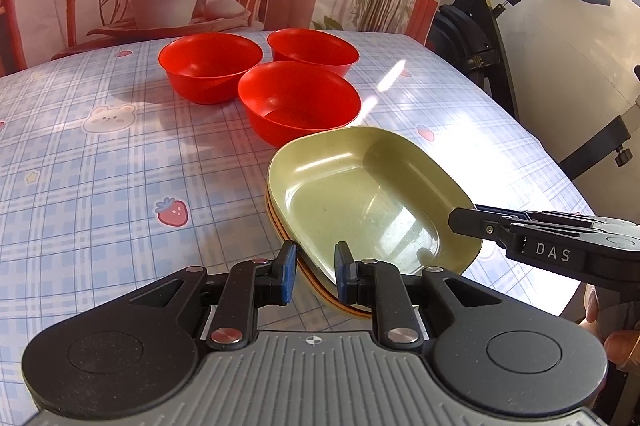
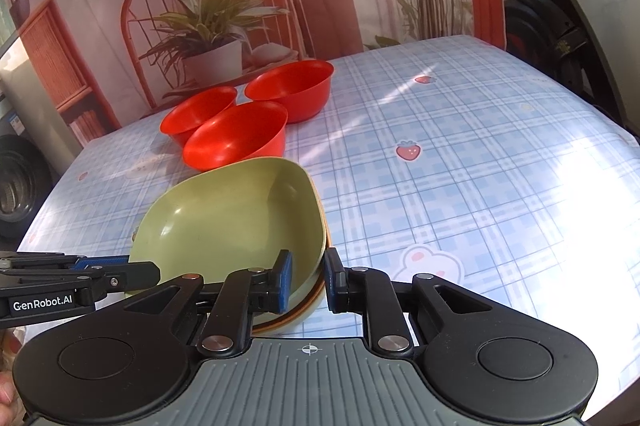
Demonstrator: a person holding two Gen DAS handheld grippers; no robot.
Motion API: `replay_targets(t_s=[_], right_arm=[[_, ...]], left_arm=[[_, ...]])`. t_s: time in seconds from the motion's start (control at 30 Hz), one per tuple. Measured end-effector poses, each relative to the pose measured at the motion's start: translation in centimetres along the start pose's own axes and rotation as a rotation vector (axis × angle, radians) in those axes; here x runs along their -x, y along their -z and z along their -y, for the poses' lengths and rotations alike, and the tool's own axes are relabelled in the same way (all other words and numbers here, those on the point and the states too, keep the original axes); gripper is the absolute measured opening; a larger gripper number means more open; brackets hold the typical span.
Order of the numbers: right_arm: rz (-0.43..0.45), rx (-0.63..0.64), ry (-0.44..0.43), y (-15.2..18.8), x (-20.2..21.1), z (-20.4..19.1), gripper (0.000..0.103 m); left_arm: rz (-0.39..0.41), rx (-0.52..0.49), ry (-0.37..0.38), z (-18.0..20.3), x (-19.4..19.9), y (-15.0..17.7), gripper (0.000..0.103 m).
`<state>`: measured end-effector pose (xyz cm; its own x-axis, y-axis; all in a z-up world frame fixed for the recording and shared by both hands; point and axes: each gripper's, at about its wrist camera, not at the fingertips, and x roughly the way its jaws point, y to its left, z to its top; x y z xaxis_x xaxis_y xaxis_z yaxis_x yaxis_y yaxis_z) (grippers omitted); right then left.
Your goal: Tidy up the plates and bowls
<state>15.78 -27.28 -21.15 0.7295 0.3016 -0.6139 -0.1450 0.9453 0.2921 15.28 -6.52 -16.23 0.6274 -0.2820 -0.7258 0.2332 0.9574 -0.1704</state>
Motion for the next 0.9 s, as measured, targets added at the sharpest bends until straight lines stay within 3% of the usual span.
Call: replay_targets(t_s=[0.5,0.77,0.9], right_arm=[[0.040,0.010,0.009,-0.12,0.64,-0.19,0.025],[0.055,-0.002,0.029,-0.04,0.68,0.32,0.008],[0.045,-0.012,0.027,0.06,0.33,0.50,0.007]], left_arm=[[0.014,0.027,-0.009,-0.38,0.33,0.10,0.020],[0.012,0.040,-0.015,-0.36,0.38,0.19,0.020],[0.005,0.052,-0.012,-0.50,0.22,0.18,0.020]])
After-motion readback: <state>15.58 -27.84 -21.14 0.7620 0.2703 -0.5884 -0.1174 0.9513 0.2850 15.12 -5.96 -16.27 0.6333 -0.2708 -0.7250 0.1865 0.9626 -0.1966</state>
